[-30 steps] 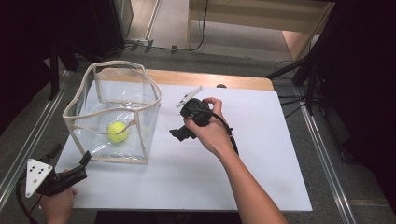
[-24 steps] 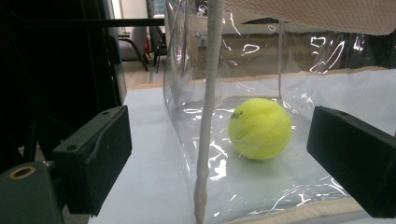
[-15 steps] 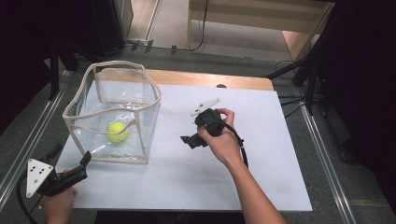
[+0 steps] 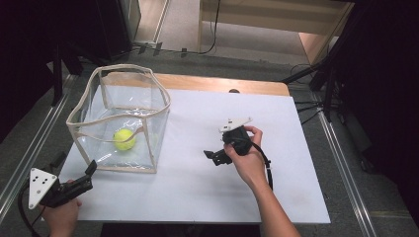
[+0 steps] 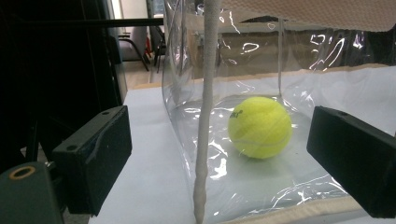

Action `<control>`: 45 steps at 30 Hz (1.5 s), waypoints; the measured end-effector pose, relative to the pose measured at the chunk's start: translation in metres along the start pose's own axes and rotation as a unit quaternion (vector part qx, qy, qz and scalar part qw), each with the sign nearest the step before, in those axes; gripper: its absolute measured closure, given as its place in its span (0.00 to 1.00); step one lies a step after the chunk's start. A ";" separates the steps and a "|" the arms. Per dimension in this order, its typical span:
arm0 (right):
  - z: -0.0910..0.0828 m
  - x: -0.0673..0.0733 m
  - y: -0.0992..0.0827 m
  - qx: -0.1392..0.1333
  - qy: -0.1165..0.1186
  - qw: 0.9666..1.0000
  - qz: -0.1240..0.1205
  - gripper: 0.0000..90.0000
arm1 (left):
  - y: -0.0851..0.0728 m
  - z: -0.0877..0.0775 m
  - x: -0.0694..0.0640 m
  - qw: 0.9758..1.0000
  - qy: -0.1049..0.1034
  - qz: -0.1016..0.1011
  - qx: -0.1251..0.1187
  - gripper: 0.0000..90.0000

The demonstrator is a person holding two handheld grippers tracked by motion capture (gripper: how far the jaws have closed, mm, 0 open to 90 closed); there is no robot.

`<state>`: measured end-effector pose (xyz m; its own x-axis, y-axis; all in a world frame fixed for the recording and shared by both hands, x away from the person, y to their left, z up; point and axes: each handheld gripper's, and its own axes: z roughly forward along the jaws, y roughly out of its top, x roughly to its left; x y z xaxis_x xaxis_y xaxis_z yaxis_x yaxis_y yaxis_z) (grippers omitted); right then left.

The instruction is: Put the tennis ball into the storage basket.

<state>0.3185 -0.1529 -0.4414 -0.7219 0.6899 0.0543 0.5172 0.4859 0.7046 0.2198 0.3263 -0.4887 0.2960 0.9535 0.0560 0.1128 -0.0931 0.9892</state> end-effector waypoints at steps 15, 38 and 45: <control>-0.018 -0.013 -0.046 -0.034 -0.018 0.999 0.028 0.00 | 0.000 0.000 -0.002 1.000 0.002 0.002 0.004 0.08; -0.052 -0.030 -0.115 -0.079 -0.060 0.992 0.077 0.00 | 0.000 0.000 -0.002 1.000 0.002 0.012 0.006 0.08; -0.060 -0.035 -0.133 -0.089 -0.067 0.990 0.091 0.00 | 0.000 0.000 -0.004 1.000 0.002 0.014 0.006 0.08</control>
<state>0.2467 -0.2739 -0.4945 -0.5499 0.8286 0.1055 0.5353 0.2526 0.8060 0.2189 0.3226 -0.4894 0.2961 0.9514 0.0846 0.1158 -0.1237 0.9855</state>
